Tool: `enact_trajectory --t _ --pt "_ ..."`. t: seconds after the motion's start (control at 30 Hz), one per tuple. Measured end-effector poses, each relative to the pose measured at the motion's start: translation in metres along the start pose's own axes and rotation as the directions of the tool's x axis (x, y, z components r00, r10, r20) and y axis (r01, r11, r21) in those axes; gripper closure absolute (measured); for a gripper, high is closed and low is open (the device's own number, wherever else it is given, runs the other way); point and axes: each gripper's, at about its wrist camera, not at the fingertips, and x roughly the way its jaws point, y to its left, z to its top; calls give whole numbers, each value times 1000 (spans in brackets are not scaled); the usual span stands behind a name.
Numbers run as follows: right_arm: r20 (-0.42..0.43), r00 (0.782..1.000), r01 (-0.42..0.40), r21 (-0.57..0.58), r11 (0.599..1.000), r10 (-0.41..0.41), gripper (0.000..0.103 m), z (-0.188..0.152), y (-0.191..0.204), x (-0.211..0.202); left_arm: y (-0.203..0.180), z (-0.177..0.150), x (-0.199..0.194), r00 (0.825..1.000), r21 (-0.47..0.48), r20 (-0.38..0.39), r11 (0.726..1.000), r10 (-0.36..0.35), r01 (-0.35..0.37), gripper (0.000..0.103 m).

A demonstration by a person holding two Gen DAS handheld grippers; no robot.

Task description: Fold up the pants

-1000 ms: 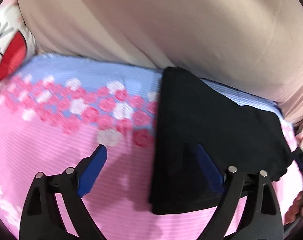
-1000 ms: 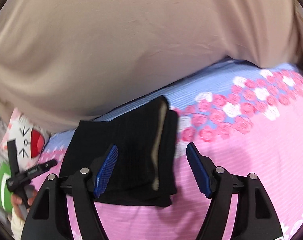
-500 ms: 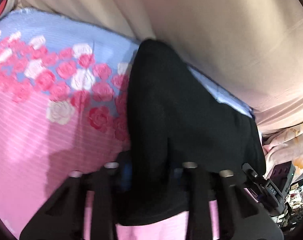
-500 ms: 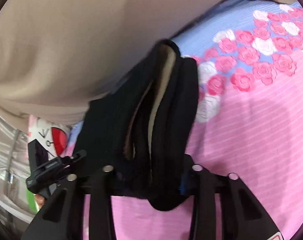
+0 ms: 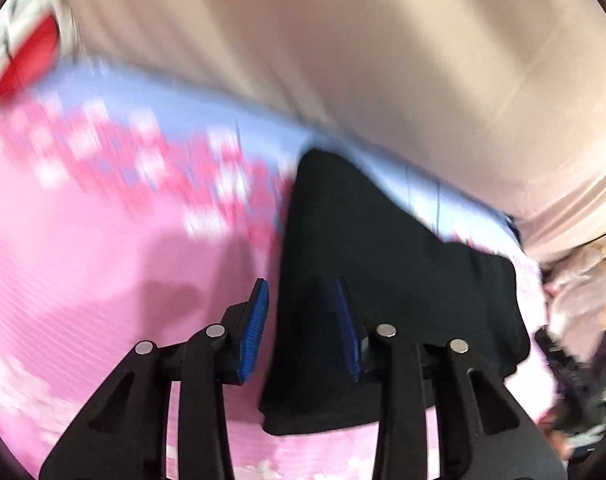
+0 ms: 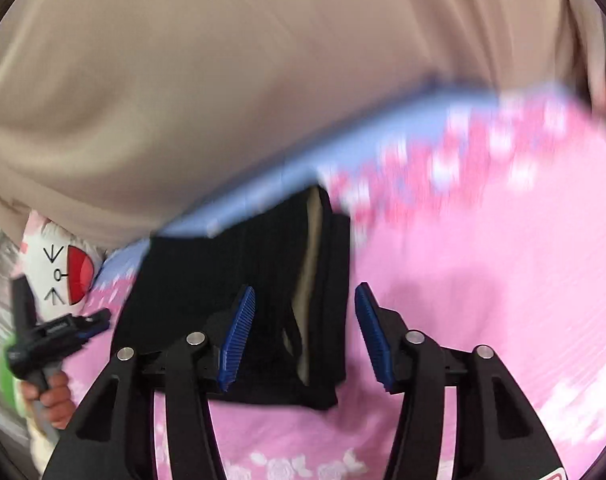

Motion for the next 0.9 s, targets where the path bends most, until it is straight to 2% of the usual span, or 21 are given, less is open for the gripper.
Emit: enact_trajectory --t 0.07,0.1,0.17,0.2,0.23,0.3,0.33,0.37,0.4,0.43,0.5,0.57,0.6,0.67,0.7,0.77,0.83,0.9 --pt "1 999 -44 -49 998 45 77 16 19 5 -17 8 -6 1000 44 18 999 -1 1 70" --pt "-20 998 -56 -77 995 55 101 24 32 15 -29 13 -2 1000 64 10 998 -24 23 70" --pt "-83 993 -96 -107 990 87 102 31 60 47 -57 21 18 999 117 -3 992 -46 46 67" --pt "-108 989 -110 -110 988 98 102 33 67 61 -63 24 28 999 137 -10 990 -38 39 63" --pt "-140 987 -95 -123 988 77 102 33 71 82 -70 28 48 999 155 -32 987 -26 31 61" --pt "-150 987 33 -154 988 -56 103 34 57 122 -72 36 97 994 174 -79 983 70 -55 61" --pt "-161 984 62 -123 990 -81 103 35 40 137 -70 36 111 991 174 -104 982 89 -70 62" --pt "-162 987 16 -39 999 -22 103 36 21 145 -64 36 125 991 166 -118 985 69 -49 61" --pt "-154 987 -33 54 998 41 103 39 8 145 -60 36 127 997 169 -73 985 33 -21 61" --pt "-162 985 -45 96 994 61 103 42 0 142 -63 35 125 998 186 -53 982 44 -34 62" --pt "-154 988 -24 59 998 33 103 45 12 128 -73 28 117 996 242 -13 966 93 -87 62" --pt "-96 994 -59 -33 998 55 103 42 33 102 -79 21 99 995 269 34 958 96 -101 60" --pt "-75 997 -28 -79 996 22 103 37 36 96 -77 19 95 996 265 37 960 87 -94 57" --pt "-104 986 113 -155 981 -130 103 26 30 106 -70 18 90 996 242 41 966 85 -92 57" --pt "-112 984 122 -149 981 -139 103 22 22 109 -63 15 83 995 212 38 973 87 -93 57" --pt "-102 992 66 -59 996 -72 102 22 18 83 -52 12 71 999 180 25 983 42 -45 57" --pt "-61 998 2 -72 997 -6 101 15 17 48 -48 1 55 999 178 20 983 31 -34 55" --pt "-69 998 -15 -116 993 7 101 3 18 32 -40 -11 38 999 168 7 985 34 -34 46"
